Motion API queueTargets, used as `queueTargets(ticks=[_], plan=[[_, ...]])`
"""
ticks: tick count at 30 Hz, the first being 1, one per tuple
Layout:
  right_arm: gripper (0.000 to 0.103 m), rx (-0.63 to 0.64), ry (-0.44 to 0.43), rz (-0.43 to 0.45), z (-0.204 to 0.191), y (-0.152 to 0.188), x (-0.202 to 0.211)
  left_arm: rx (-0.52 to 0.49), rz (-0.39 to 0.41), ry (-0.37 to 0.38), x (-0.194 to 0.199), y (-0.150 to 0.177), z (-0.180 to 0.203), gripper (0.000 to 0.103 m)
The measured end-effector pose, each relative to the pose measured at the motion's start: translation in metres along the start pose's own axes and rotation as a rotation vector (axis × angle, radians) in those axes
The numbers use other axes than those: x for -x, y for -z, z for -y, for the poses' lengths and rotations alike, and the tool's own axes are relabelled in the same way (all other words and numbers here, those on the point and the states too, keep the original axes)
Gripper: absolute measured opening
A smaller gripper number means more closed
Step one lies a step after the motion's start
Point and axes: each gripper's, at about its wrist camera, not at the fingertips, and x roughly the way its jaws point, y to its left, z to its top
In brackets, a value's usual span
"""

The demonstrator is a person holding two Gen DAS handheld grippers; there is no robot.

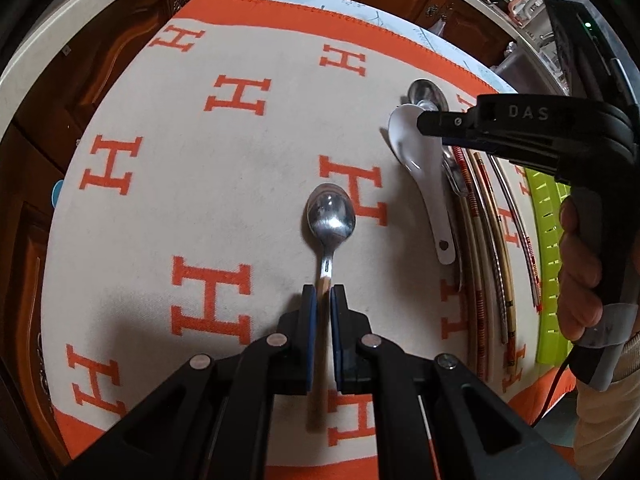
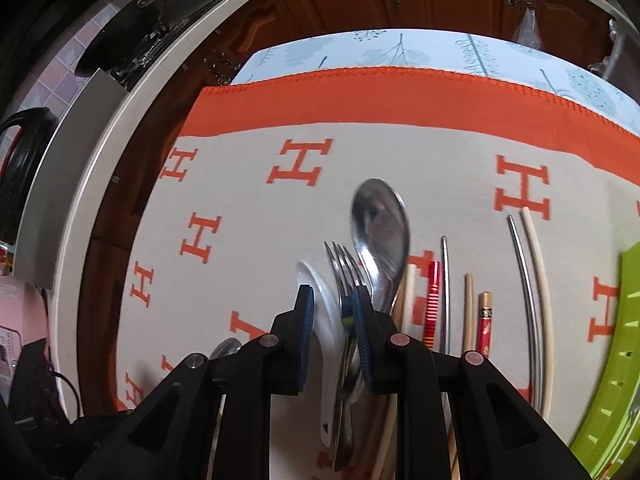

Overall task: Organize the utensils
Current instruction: 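Hold the spoon in the left gripper while the right grasps the white ceramic spoon, then carry both spoons into the lime-green tray and open both grippers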

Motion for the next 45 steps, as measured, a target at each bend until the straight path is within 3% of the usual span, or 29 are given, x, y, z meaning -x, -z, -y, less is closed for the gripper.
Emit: queueTargets(ticks=[11,16,18,20,22,35,41,45], plan=[[0.021,0.077,0.026,-0.007,-0.011,-0.026,-0.01,-0.016,-0.018,-0.035,-0.012,-0.014,0.011,0.01],[0.021,0.144,0.031,-0.009,-0.022,-0.022,-0.016,-0.027,-0.011,-0.05,-0.015,-0.016,0.016,0.011],[0.018,0.173,0.053,-0.001,-0.027,-0.019,-0.017,-0.033,-0.007,-0.057,-0.015,-0.014,0.017,0.009],[0.008,0.175,0.073,0.006,-0.028,-0.017,-0.016,-0.037,0.0,-0.067,-0.017,-0.016,0.022,0.004],[0.004,0.15,0.046,0.013,-0.024,-0.016,-0.011,-0.034,0.006,-0.066,-0.016,-0.015,0.02,0.003],[0.004,0.074,-0.068,0.164,0.007,0.016,0.074,-0.039,0.062,0.041,0.007,-0.009,0.028,0.0],[0.004,0.049,-0.069,0.228,0.033,0.045,0.124,-0.065,0.053,0.109,0.019,-0.004,0.044,0.0],[0.004,0.039,-0.027,0.266,0.061,0.072,0.164,-0.123,0.058,0.161,0.032,-0.003,0.075,0.0]])
